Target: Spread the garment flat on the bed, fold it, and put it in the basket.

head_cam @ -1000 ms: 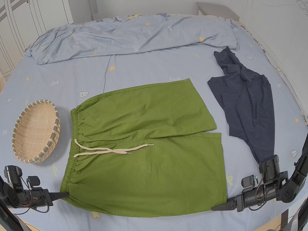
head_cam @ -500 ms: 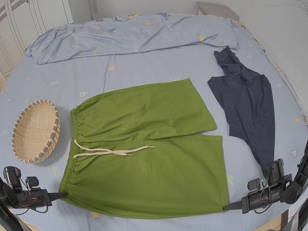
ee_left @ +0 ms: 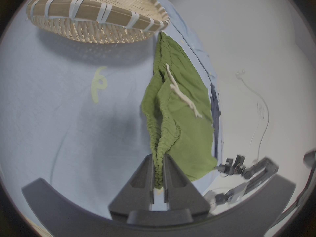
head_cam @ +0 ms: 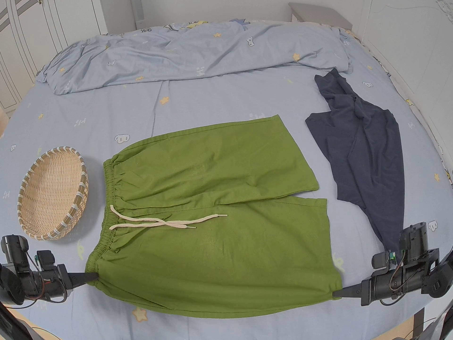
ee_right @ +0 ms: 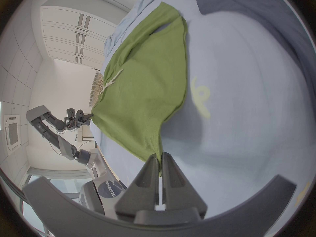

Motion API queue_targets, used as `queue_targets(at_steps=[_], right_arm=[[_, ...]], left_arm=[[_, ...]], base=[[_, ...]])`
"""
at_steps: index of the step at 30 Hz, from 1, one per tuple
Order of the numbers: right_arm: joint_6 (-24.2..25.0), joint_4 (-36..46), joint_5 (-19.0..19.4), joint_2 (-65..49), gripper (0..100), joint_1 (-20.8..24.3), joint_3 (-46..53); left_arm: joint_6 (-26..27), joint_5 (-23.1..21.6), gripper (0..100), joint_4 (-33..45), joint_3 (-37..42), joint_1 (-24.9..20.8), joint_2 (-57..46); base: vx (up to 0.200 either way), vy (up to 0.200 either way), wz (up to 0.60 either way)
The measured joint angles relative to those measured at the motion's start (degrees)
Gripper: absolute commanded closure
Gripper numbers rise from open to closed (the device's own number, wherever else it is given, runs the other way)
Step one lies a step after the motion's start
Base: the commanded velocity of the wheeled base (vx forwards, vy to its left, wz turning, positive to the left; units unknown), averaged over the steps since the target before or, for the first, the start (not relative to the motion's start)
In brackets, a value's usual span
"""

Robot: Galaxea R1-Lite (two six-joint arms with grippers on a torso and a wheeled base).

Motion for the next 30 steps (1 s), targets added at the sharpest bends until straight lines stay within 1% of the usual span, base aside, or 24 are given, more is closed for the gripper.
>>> queue_targets(at_steps=[2,4,7,11,15,17,22,25,30], right_arm=[[0.49,4.07,-0.99,-2.36,100,0.48,-2.62],[0.82,9.87,-1.91,-4.8,100,0.87,-6.67],[1.19,17.93,-2.9,-7.89,100,1.35,-14.08],[1.56,26.14,-3.86,-10.81,100,1.74,-24.78],[1.8,33.63,-5.12,-12.37,100,2.16,-36.3],[1.88,36.86,-6.39,-12.59,100,2.46,-41.85],[2.02,43.09,-11.64,-11.3,100,3.64,-56.42],[2.11,45.62,-14.68,-9.34,100,4.46,-64.34],[2.18,49.46,-18.13,-4.68,100,5.52,-75.73]], left_arm=[[-6.27,0.11,100,1.15,-1.9,-1.54,-2.17],[-11.87,0.22,100,3.39,-4.61,-3.15,-4.46],[-15.96,0.55,100,7.68,-9.62,-5.32,-7.27],[-17.74,2.69,100,13.32,-17.65,-7.88,-9.67],[-18.69,7.09,100,17.27,-25.77,-10.61,-10.45],[-19.02,9.73,100,18.83,-29.64,-12.01,-10.25],[-19.71,15.34,100,22.99,-40.39,-15.24,-7.96],[-19.98,17.49,100,26.14,-47.97,-16.62,-5.67],[-19.9,19.99,100,31.78,-59.23,-18.02,-1.12]], base=[[0.0,0.0,0.0],[0.0,0.0,0.0],[0.0,0.0,0.0],[0.0,0.0,0.0],[0.0,0.0,0.0],[0.0,0.0,0.0],[0.0,0.0,0.0],[0.0,0.0,0.0],[0.0,0.0,0.0]])
